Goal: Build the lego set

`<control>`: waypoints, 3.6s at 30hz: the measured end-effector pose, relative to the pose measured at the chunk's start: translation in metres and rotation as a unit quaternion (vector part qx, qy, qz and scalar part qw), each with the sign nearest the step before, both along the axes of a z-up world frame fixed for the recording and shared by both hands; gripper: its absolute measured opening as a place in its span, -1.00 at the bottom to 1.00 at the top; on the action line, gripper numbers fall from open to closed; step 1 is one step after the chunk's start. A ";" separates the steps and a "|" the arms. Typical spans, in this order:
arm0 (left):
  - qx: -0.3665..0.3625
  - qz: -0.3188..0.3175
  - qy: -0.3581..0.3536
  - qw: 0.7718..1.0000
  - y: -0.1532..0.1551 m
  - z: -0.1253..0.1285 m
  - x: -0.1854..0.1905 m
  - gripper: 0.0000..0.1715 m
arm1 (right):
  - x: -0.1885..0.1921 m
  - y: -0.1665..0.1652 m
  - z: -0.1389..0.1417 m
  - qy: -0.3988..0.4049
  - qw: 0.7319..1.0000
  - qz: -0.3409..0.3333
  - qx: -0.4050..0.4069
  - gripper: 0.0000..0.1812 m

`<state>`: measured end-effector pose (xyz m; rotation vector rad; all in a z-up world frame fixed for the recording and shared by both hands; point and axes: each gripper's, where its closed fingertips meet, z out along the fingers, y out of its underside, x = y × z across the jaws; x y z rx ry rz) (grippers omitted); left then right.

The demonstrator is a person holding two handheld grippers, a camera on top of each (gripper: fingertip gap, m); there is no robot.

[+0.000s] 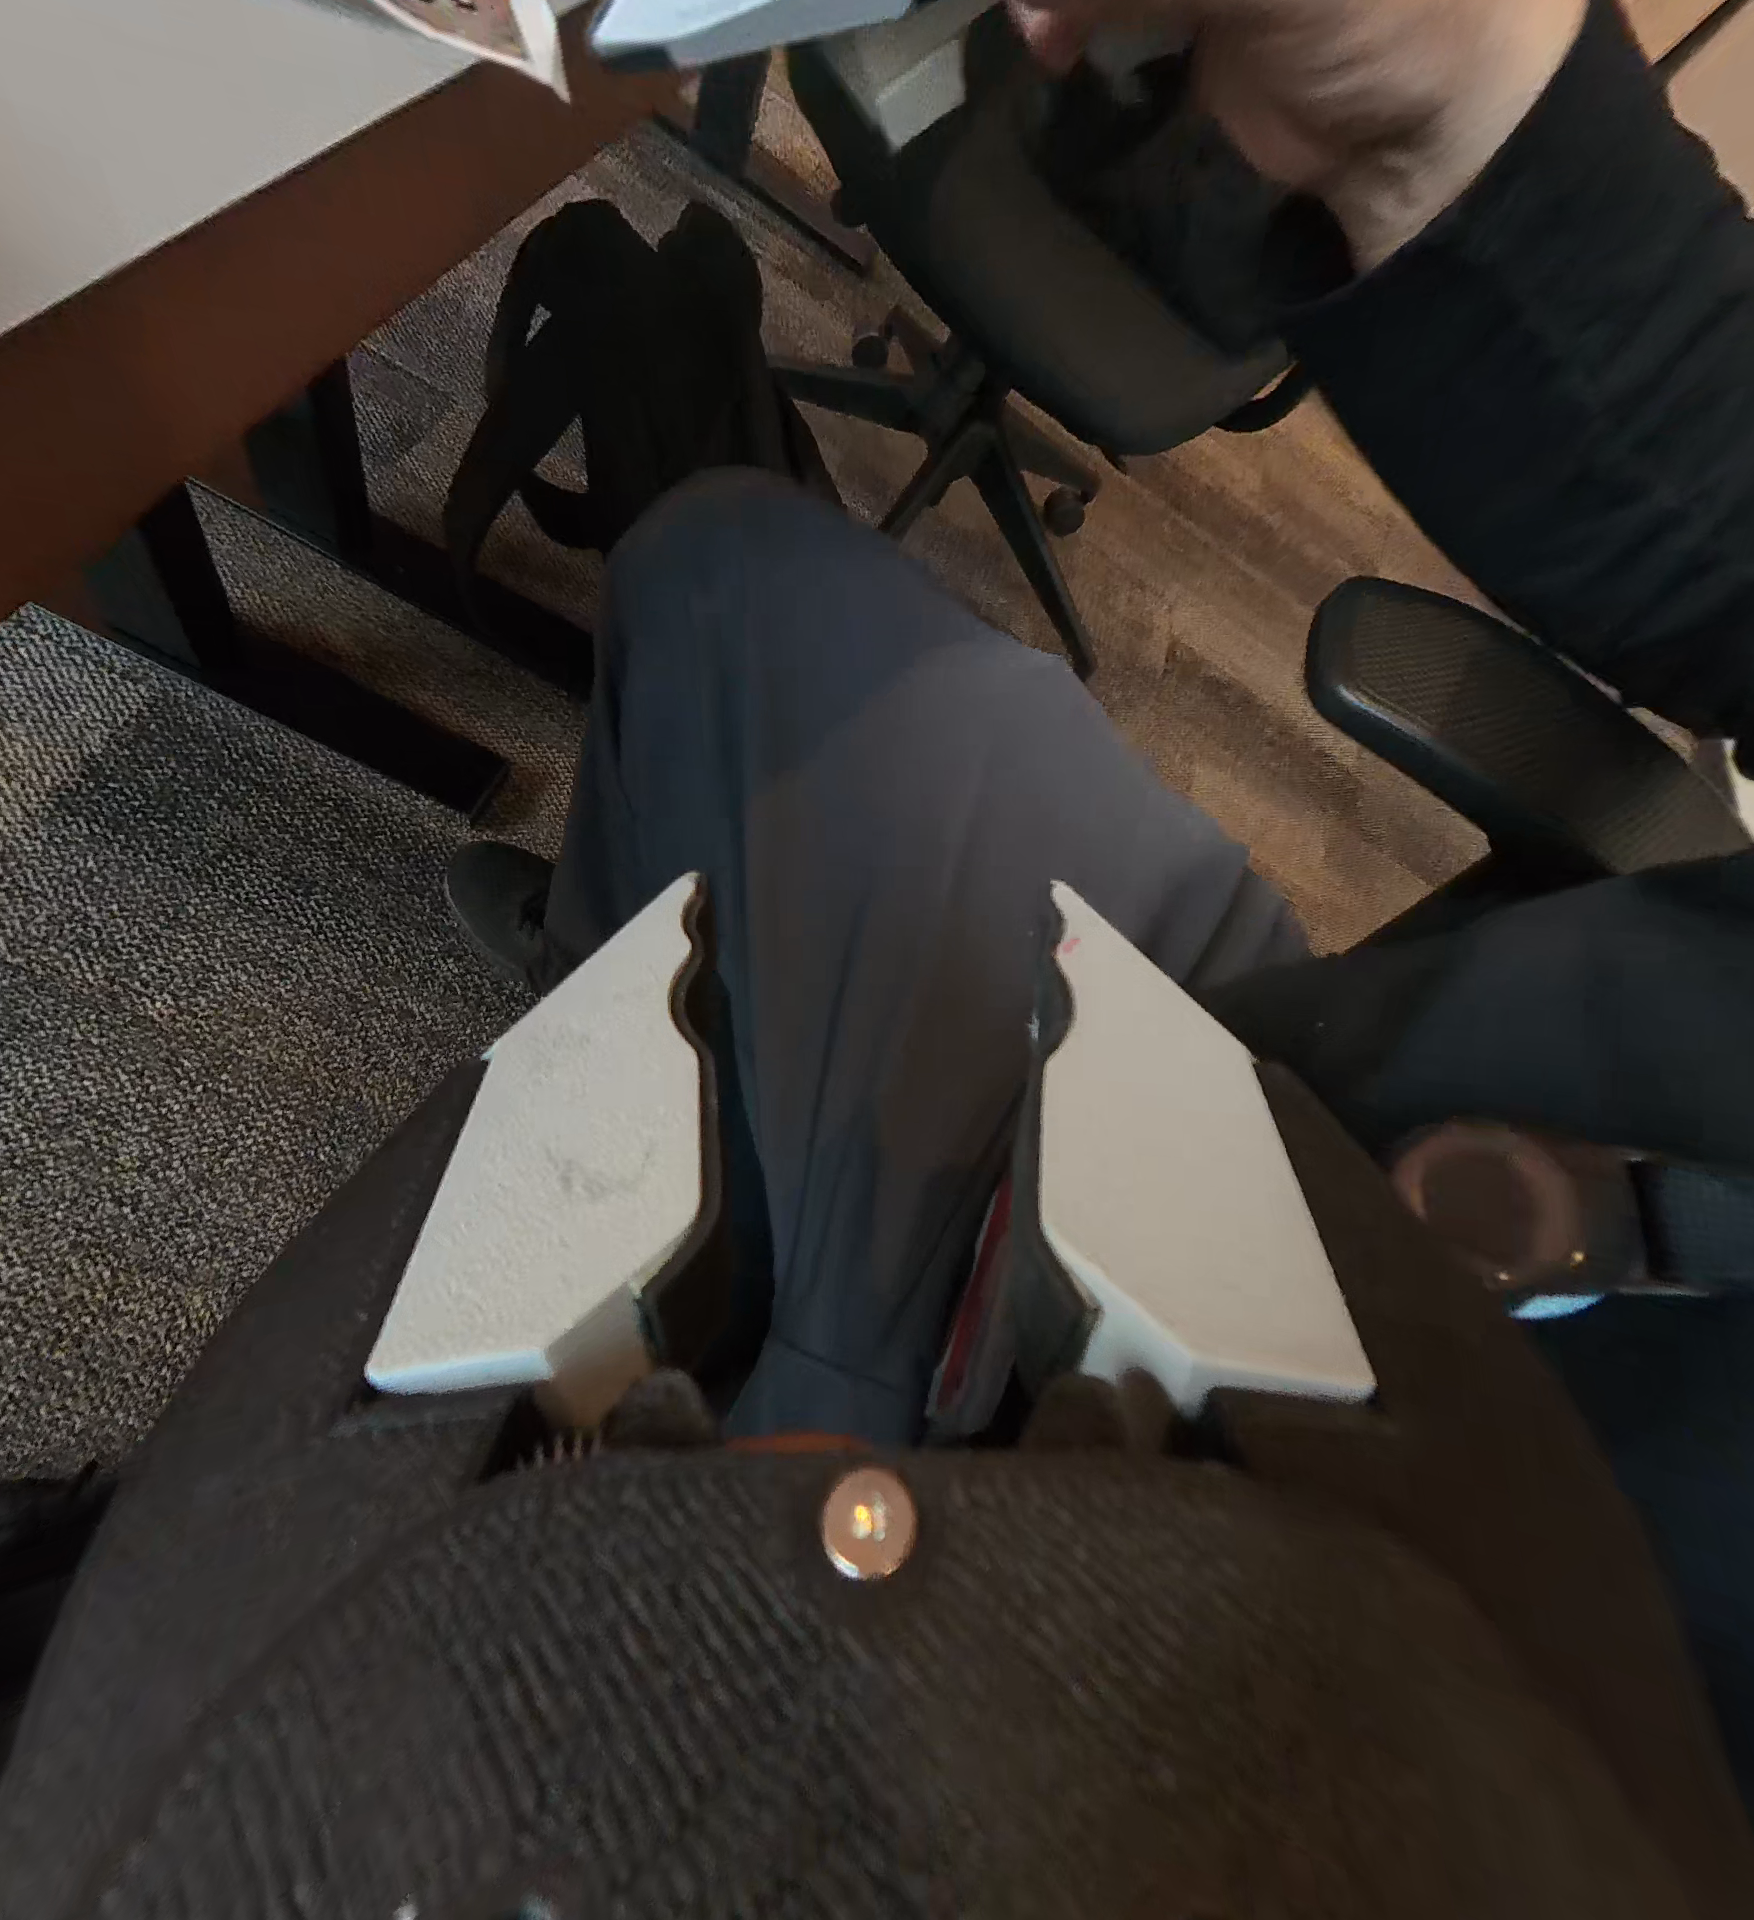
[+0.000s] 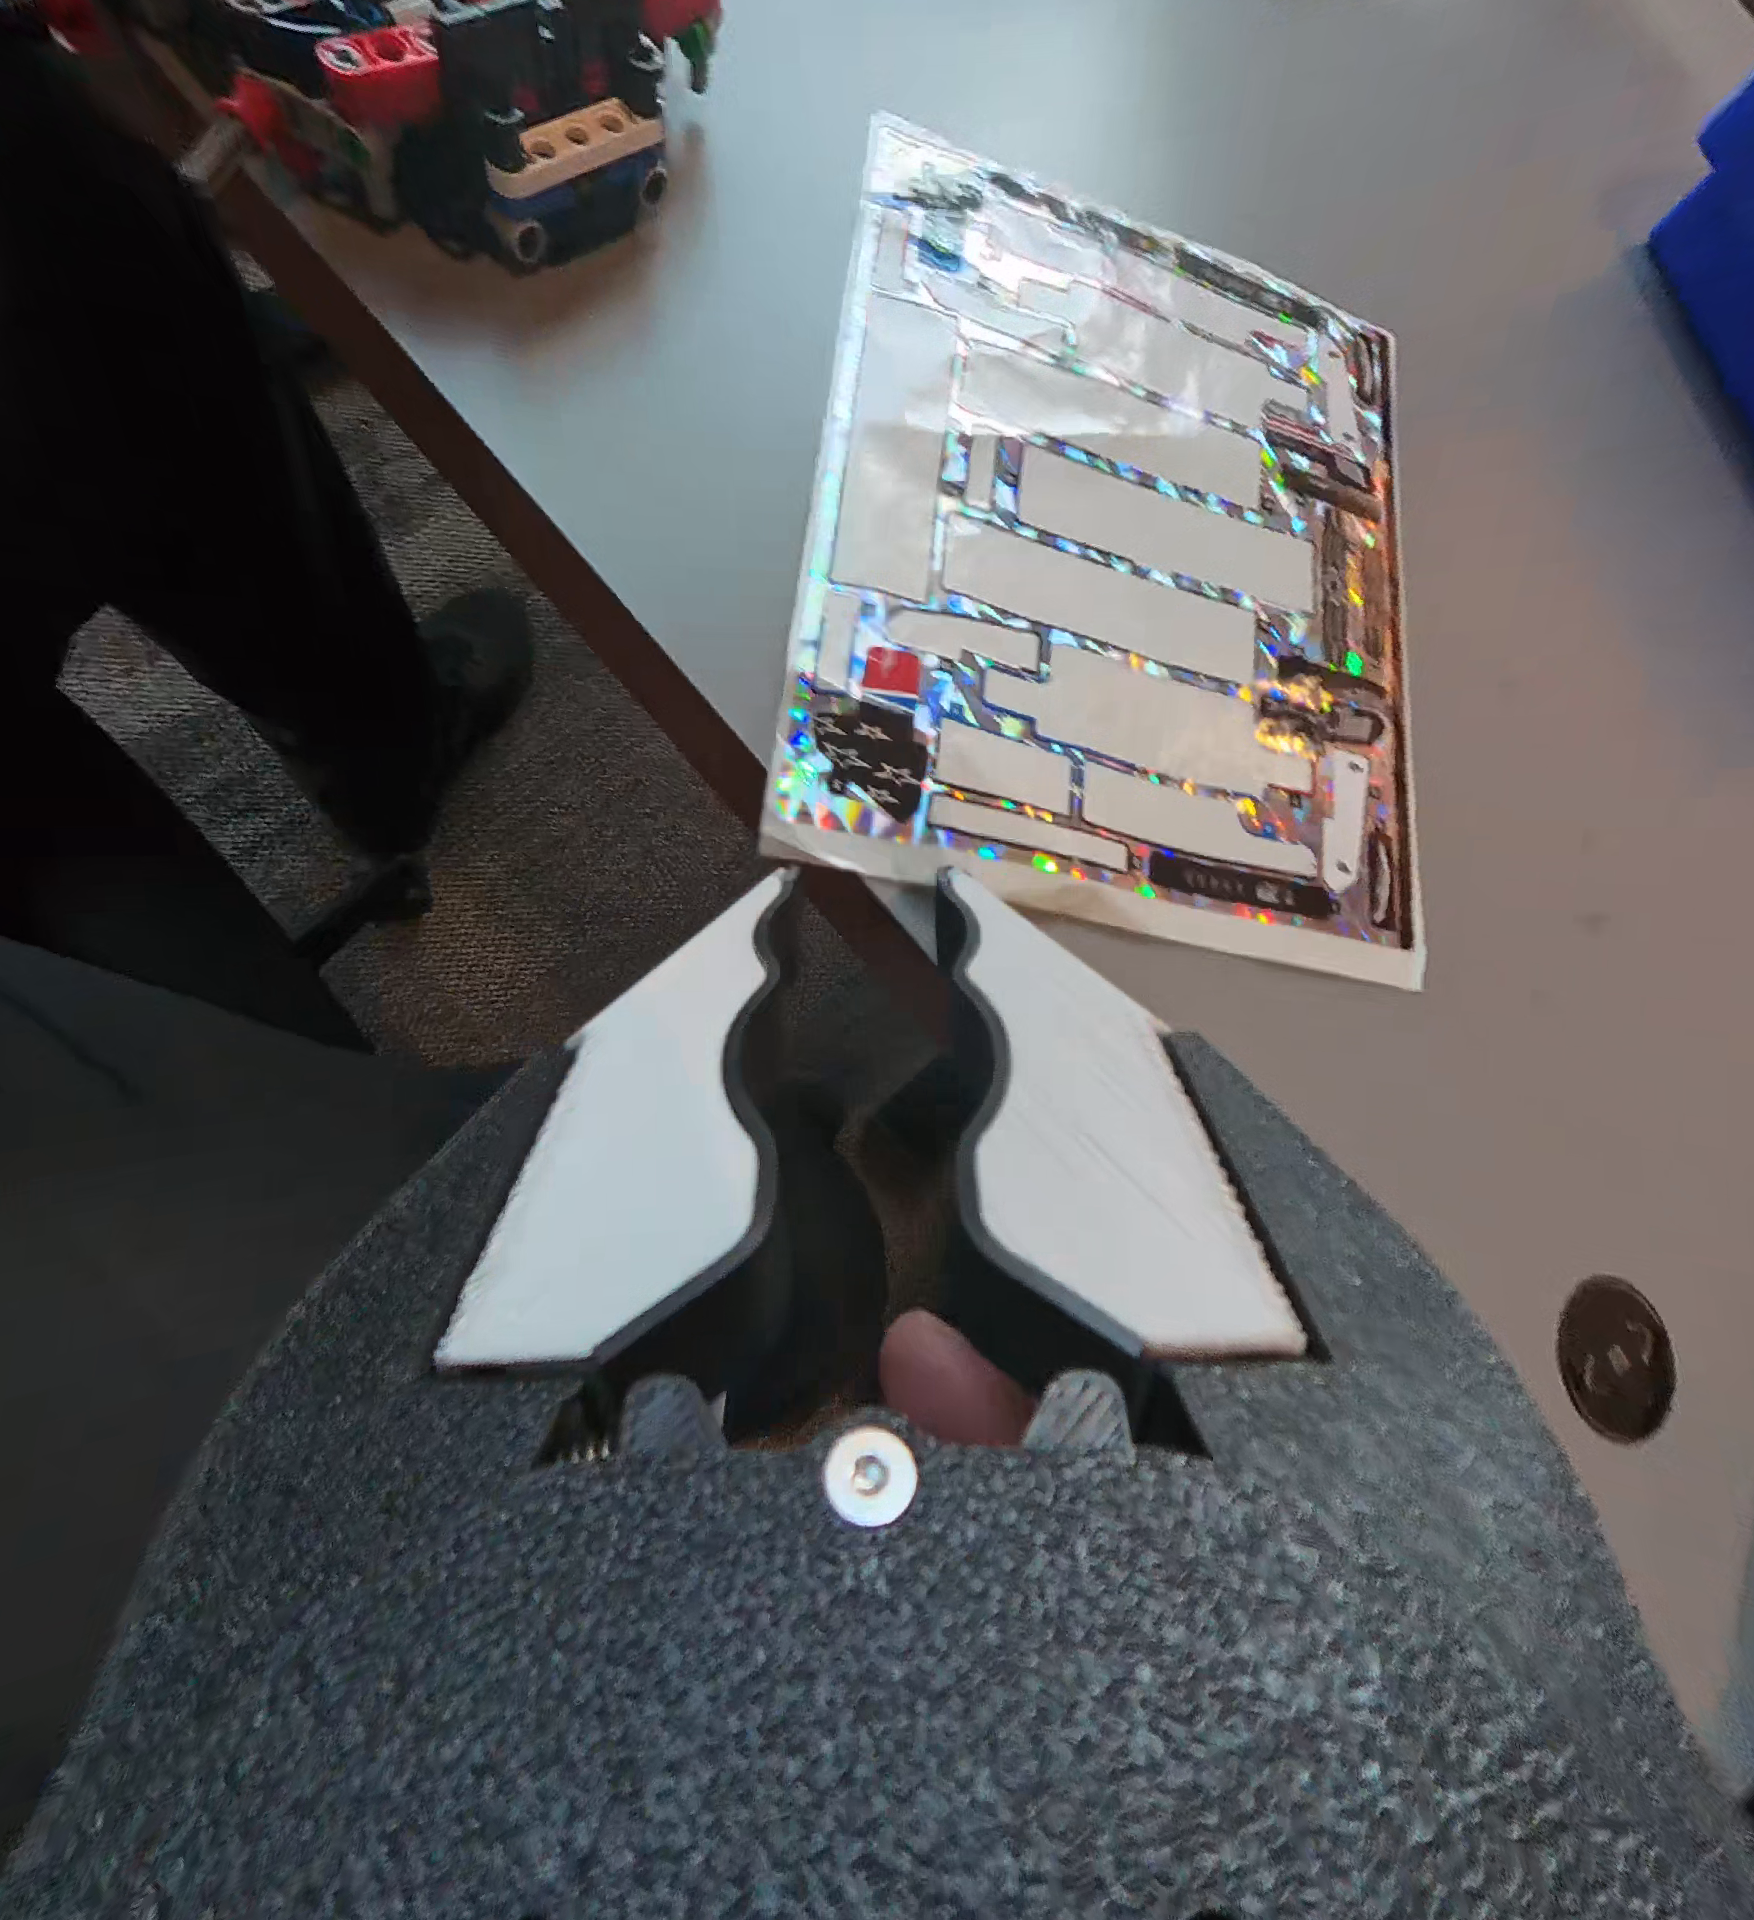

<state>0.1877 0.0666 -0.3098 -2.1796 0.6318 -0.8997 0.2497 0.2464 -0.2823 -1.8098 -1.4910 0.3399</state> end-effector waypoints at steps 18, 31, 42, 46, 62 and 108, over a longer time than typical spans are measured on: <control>0.013 0.009 0.022 1.000 -0.011 -0.006 -0.038 -0.36 | -0.045 -0.009 0.000 0.018 1.000 0.020 -0.011 -0.40; -0.002 0.004 0.016 1.000 -0.013 -0.013 -0.035 -0.37 | -0.042 -0.016 -0.007 -0.015 0.999 0.024 0.014 -0.70; -0.003 0.006 0.023 1.000 -0.013 -0.014 -0.036 -0.37 | -0.017 -0.020 0.006 -0.002 0.999 0.021 0.035 -0.59; -0.002 0.014 0.018 1.000 -0.011 -0.013 -0.039 -0.37 | 0.021 -0.011 0.018 0.059 0.997 -0.056 -0.002 -0.60; 0.010 -0.003 0.027 1.000 -0.013 -0.008 -0.027 -0.37 | -0.001 -0.021 -0.013 0.350 0.820 -0.184 -0.413 -0.90; -0.042 -0.148 -0.058 0.986 -0.061 -0.011 -0.016 -0.41 | 0.223 -0.028 0.011 0.203 0.932 -0.162 -0.251 -0.80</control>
